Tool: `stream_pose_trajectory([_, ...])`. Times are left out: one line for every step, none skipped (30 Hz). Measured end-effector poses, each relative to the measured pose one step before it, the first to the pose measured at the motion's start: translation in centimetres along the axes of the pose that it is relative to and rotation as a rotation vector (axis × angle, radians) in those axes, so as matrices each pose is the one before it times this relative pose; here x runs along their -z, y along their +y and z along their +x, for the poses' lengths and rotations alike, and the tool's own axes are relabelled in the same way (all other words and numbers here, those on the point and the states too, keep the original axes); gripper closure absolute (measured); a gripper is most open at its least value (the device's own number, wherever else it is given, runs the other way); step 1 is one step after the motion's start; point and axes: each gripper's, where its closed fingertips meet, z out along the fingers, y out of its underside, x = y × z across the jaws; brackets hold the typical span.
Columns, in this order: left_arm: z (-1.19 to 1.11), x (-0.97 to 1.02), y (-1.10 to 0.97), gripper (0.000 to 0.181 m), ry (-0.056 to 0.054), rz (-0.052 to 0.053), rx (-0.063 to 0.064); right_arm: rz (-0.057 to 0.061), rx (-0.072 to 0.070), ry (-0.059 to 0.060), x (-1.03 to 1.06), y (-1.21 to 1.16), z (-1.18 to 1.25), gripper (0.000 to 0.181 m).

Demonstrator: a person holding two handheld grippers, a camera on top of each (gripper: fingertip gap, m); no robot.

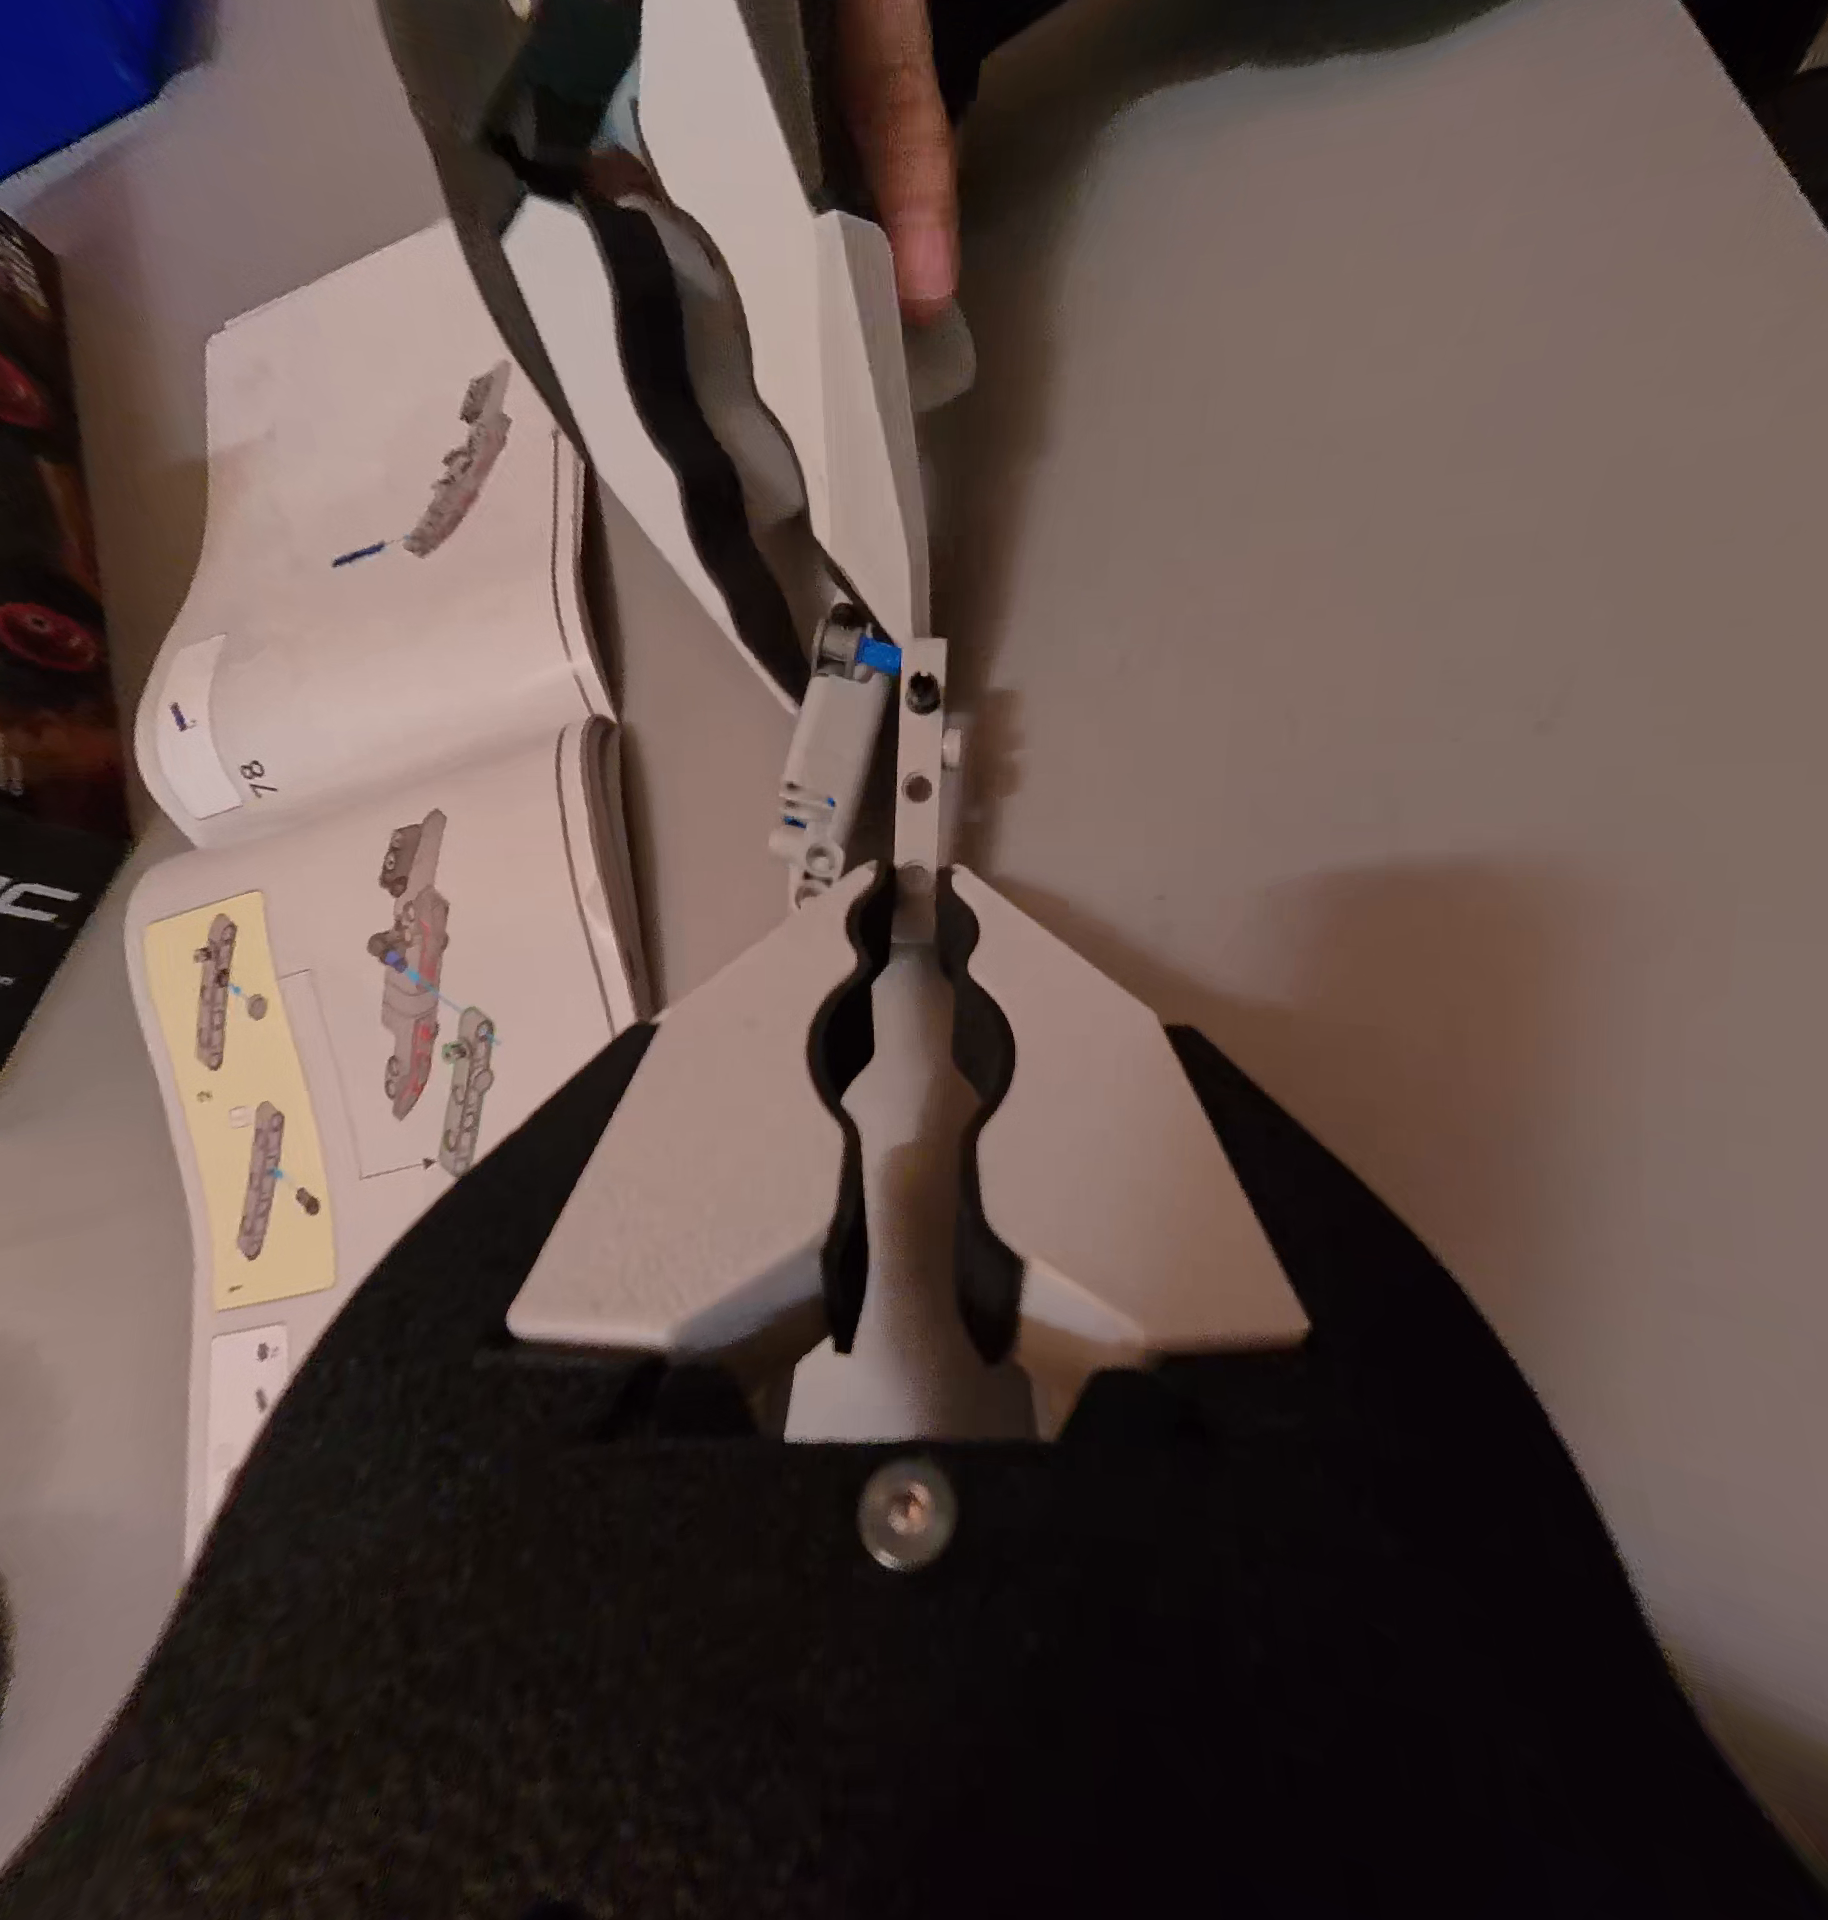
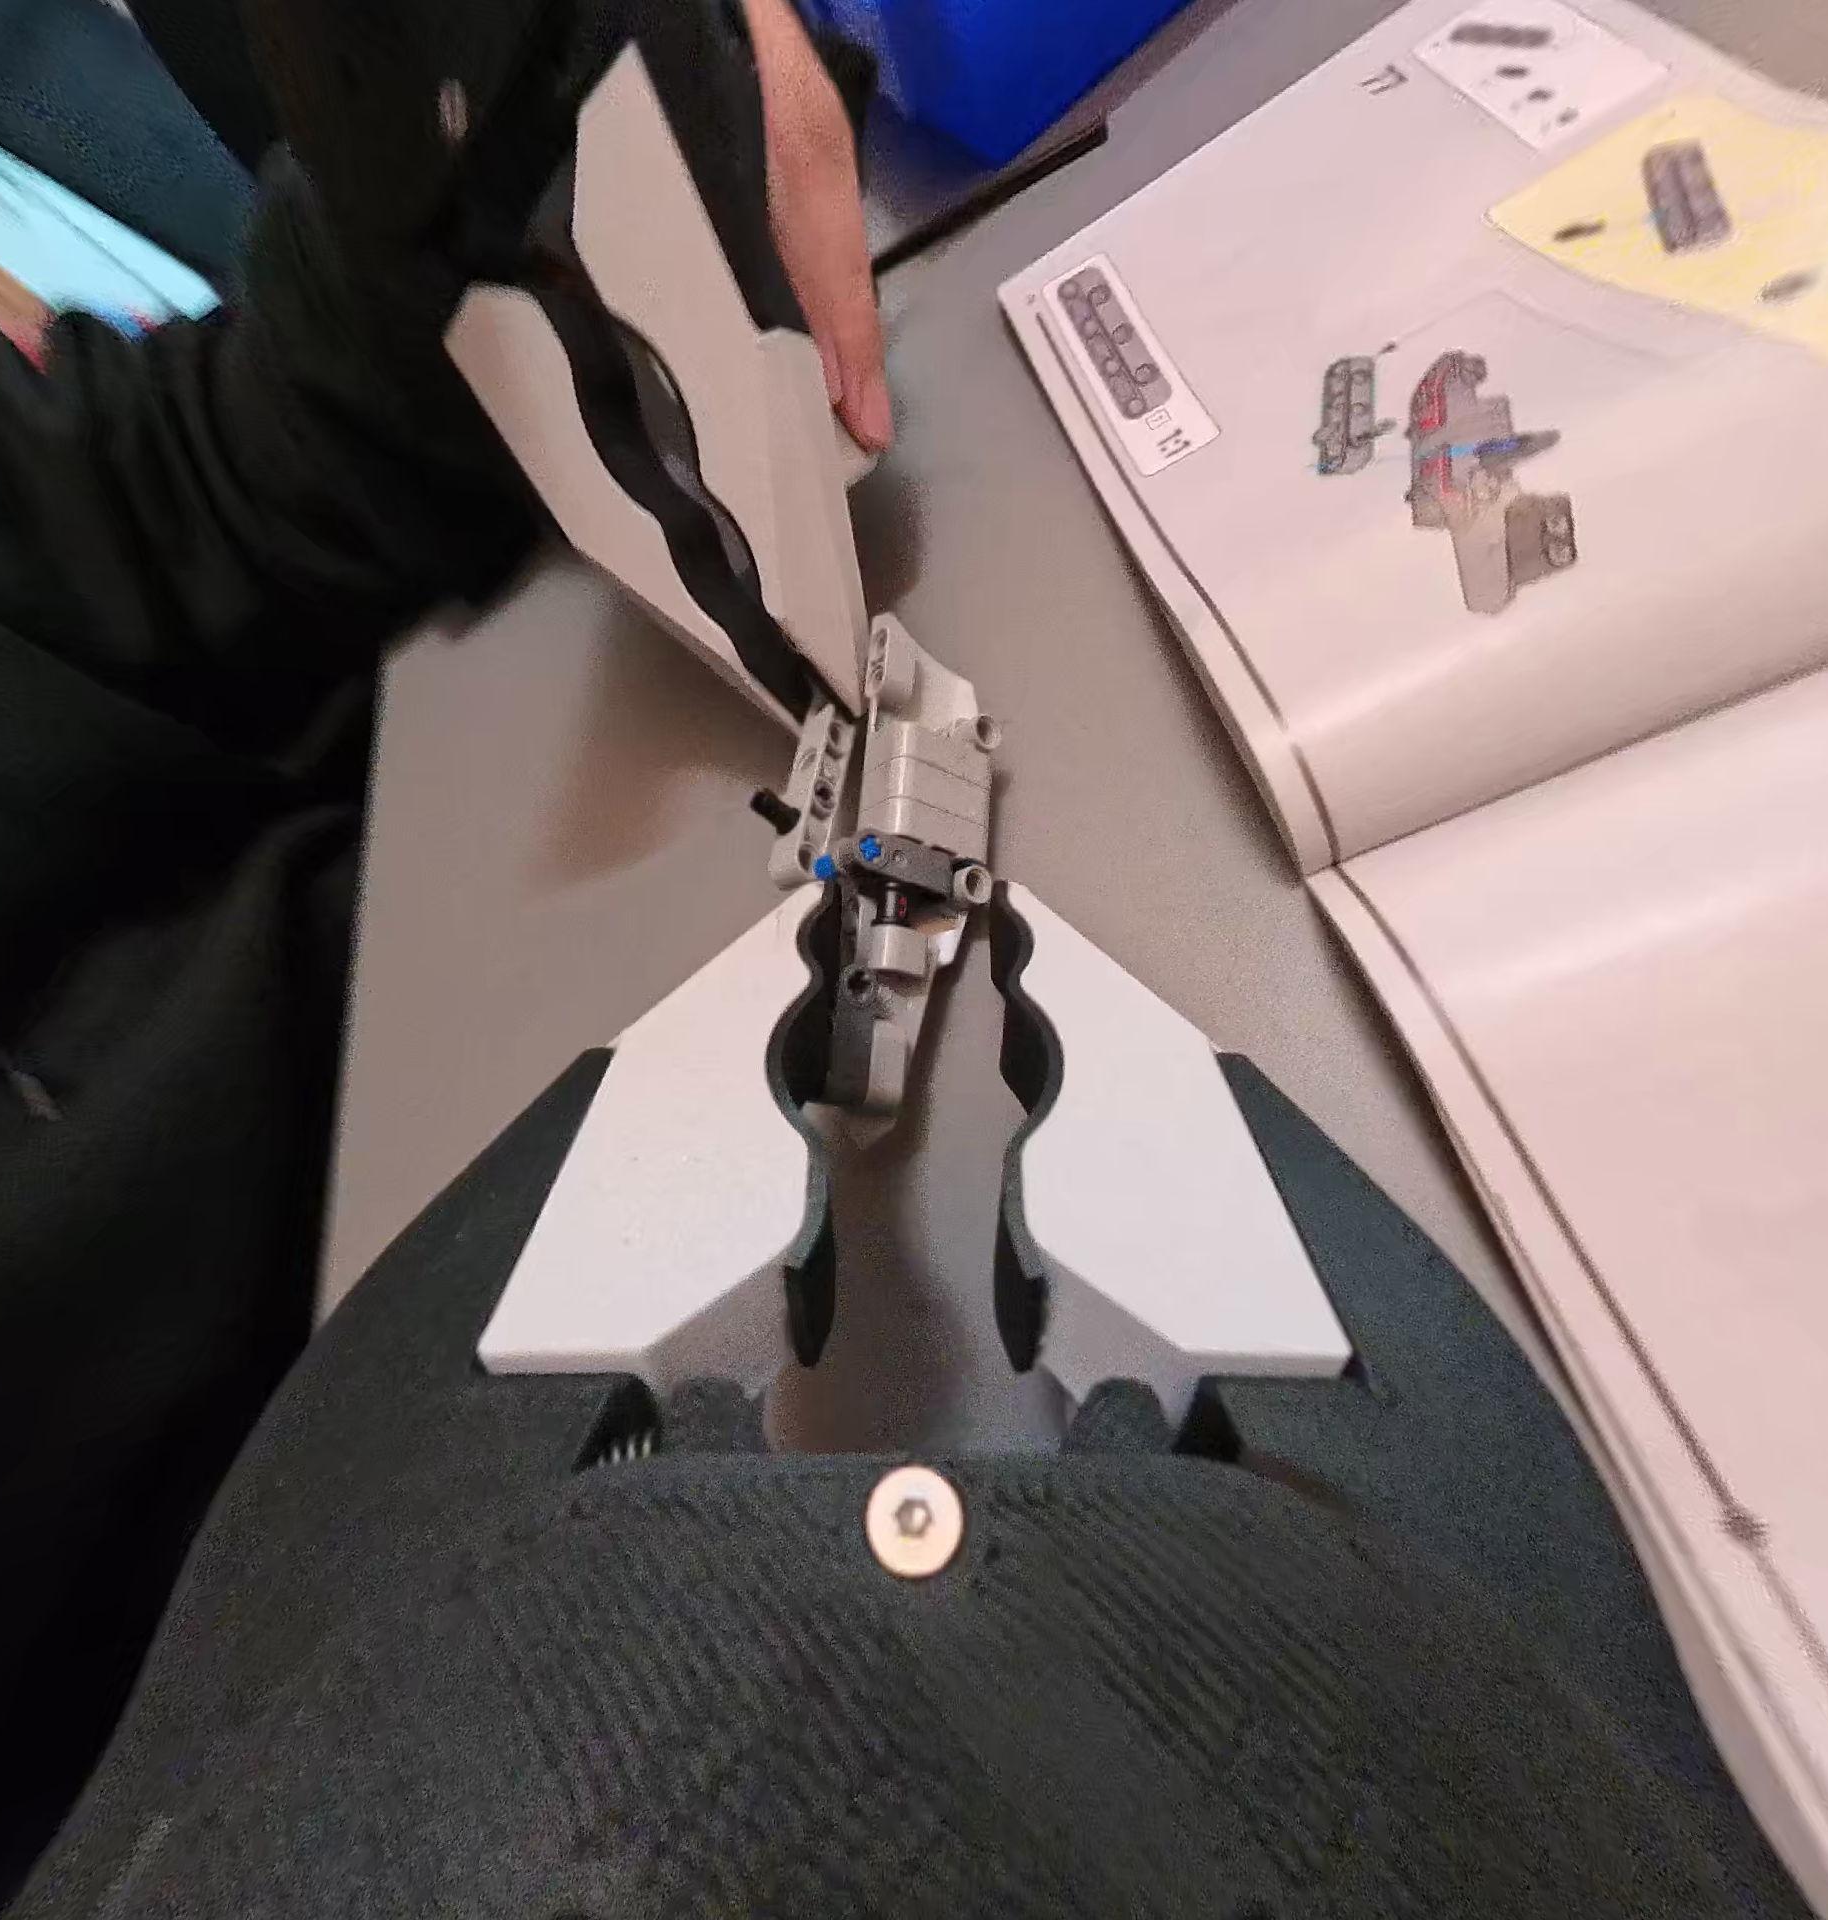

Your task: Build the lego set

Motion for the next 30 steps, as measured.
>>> stream_pose_trajectory([-0.182,0.104,-0.172,0.176,-0.0106,0.0116,0.0007,0.0218,-0.0562,-0.036,0.159,-0.123,-0.197,0.154])
stream_pose_trajectory([-0.28,0.127,-0.161,0.176,-0.0149,0.012,0.0049,0.019,-0.044,-0.0313,0.13,-0.126,-0.185,0.153])
stream_pose_trajectory([-0.247,0.093,-0.097,0.176,-0.0126,0.0085,0.0055,0.0172,-0.0269,-0.0249,0.112,-0.173,-0.147,0.148])
stream_pose_trajectory([0.005,0.016,0.021,0.177,0.0021,0.0011,0.0029,0.0154,-0.0099,-0.0239,0.08,-0.208,-0.234,0.141])
stream_pose_trajectory([-0.013,-0.029,0.092,0.176,-0.0009,-0.0043,0.001,0.0106,-0.0006,-0.0101,0.047,-0.159,-0.137,0.135])
stream_pose_trajectory([0.0,-0.071,0.112,0.176,-0.0008,-0.0061,-0.0023,0.0008,0.0027,0.0021,-0.011,-0.029,0.016,0.133])
stream_pose_trajectory([0.12,-0.072,0.118,0.176,0.0081,-0.008,0.0003,-0.0034,0.004,0.0024,-0.05,-0.013,0.032,0.133])
stream_pose_trajectory([0.066,-0.043,0.088,0.176,0.0043,-0.0059,0.001,-0.0041,0.0066,0.0082,-0.047,-0.027,0.124,0.134])
stream_pose_trajectory([0.02,-0.007,0.077,0.177,0.0023,-0.0045,0.0015,-0.0019,0.0092,0.0156,-0.021,-0.053,0.2,0.135])
stream_pose_trajectory([0.056,0.02,0.058,0.177,0.0053,-0.0017,0.0028,-0.0019,0.0145,0.0206,0.016,-0.05,0.221,0.135])
stream_pose_trajectory([0.069,0.071,0.083,0.177,0.0064,-0.0026,0.0021,-0.0069,0.028,0.023,0.019,0.014,0.181,0.135])
stream_pose_trajectory([0.034,0.131,0.138,0.177,0.003,-0.0053,0.0,-0.0086,0.0575,0.036,0.064,-0.001,0.172,0.134])
stream_pose_trajectory([0.156,0.173,0.174,0.176,0.0121,-0.0045,-0.0003,-0.0076,0.0862,0.0505,0.094,-0.006,0.139,0.127])
stream_pose_trajectory([0.412,0.2,0.228,0.177,0.0287,-0.005,0.0023,-0.0087,0.1016,0.0413,0.131,-0.027,-0.197,0.124])
stream_pose_trajectory([0.635,0.203,0.322,0.176,0.0415,-0.0081,0.0023,-0.0017,0.1027,0.0395,0.139,-0.275,-0.306,0.123])
stream_pose_trajectory([0.509,0.14,0.353,0.176,0.0292,-0.0098,-0.0015,0.0122,0.0825,0.0354,0.091,-0.488,-0.39,0.122])
stream_pose_trajectory([0.694,0.066,0.365,0.176,0.039,-0.0117,-0.0018,0.0113,0.0521,0.0072,0.02,-0.418,-0.649,0.122])
stream_pose_trajectory([0.766,-0.057,0.382,0.177,0.0437,-0.0178,0.0048,-0.0065,0.0253,-0.0159,-0.062,-0.142,-0.757,0.123])
stream_pose_trajectory([0.302,-0.154,0.333,0.177,0.0135,-0.0191,0.0026,-0.0251,0.0008,-0.0084,-0.117,0.218,-0.458,0.123])
stream_pose_trajectory([0.022,-0.169,0.211,0.176,-0.004,-0.0147,-0.0055,-0.0371,0.0018,0.0064,-0.129,0.471,-0.122,0.123])
stream_pose_trajectory([0.057,-0.048,-0.158,0.177,-0.0012,0.0045,-0.0052,-0.0325,0.02,0.0149,-0.144,0.491,-0.017,0.124])
stream_pose_trajectory([-0.031,-0.033,-0.004,0.176,-0.0061,-0.006,-0.0071,-0.0243,0.0356,0.0135,-0.152,0.429,-0.112,0.127])
stream_pose_trajectory([-0.079,0.005,0.001,0.176,-0.0102,-0.0052,-0.0075,-0.0227,0.0346,0.0016,-0.168,0.401,-0.334,0.127])
stream_pose_trajectory([-0.156,0.018,0.019,0.176,-0.0161,-0.0037,-0.0076,-0.0245,0.0263,-0.0061,-0.117,0.39,-0.364,0.127])
stream_pose_trajectory([-0.109,0.016,-0.005,0.174,-0.0129,0.001,-0.0034,-0.0205,0.0165,-0.0018,-0.063,0.304,-0.17,0.128])
stream_pose_trajectory([-0.079,0.054,0.031,0.171,-0.0075,0.0009,0.0043,-0.0122,0.0063,0.0092,-0.034,0.166,0.157,0.13])
stream_pose_trajectory([-0.003,0.124,0.076,0.166,0.0005,0.0013,0.0057,0.0015,-0.0014,0.0113,-0.021,-0.014,0.284,0.131])
stream_pose_trajectory([0.092,0.198,-0.005,0.166,0.0087,0.0104,0.0084,0.0139,-0.0041,0.0019,0.022,-0.176,0.146,0.135])
stream_pose_trajectory([0.038,0.279,-0.144,0.165,0.0071,0.0243,0.012,0.0193,-0.0044,-0.0049,0.047,-0.232,-0.001,0.136])
stream_pose_trajectory([-0.05,0.339,-0.308,0.164,0.0032,0.0344,0.0123,0.0145,-0.0044,-0.0064,0.067,-0.158,-0.048,0.138])
